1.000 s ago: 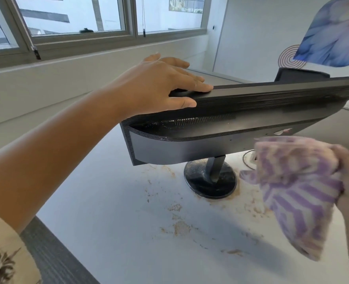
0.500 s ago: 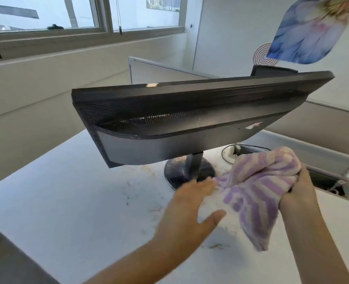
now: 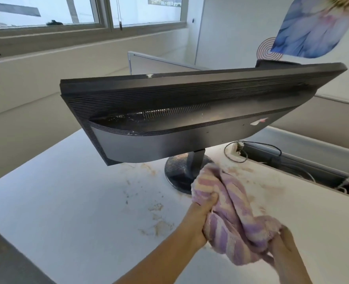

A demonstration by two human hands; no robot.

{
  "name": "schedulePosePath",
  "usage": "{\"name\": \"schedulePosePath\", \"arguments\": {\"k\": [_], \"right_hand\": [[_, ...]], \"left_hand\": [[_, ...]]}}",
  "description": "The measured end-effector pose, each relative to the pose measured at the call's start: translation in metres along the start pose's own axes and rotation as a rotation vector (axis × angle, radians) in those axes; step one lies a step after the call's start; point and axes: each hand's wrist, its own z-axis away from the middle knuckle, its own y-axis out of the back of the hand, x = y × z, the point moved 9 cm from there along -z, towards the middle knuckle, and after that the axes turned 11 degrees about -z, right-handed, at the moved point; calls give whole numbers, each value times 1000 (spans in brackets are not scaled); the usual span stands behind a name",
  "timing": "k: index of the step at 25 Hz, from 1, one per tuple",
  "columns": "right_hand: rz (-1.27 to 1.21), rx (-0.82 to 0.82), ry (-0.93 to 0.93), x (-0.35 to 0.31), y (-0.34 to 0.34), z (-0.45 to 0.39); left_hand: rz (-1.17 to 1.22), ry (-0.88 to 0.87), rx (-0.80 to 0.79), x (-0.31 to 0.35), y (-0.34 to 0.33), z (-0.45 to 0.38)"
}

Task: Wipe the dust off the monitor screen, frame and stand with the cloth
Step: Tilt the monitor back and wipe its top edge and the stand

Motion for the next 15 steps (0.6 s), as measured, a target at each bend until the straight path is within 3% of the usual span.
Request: {"name": "schedulePosePath", "arguments": {"k": [2,3,6,9,12,15], "right_hand": [[-104,64,0,-7,3,-12],[-15,23,80,-14,3,-22],[127,-313,85,-33,-46,-32],[400,-620,80,-16,-94,-34],[601,-665,150,5,-116,-44],[666,-645,253,16,-144,-50]], "left_hand": [[-128,-62,-32,6,-5,-2],[-181,-87,-44,7,-11,-3],[-411,-50,-68,4,-26,-4],[-387,34,-111,1,-21,-6],[-157,142,-128,6,1,3],[-439,136,-38,20,32,10]]}}
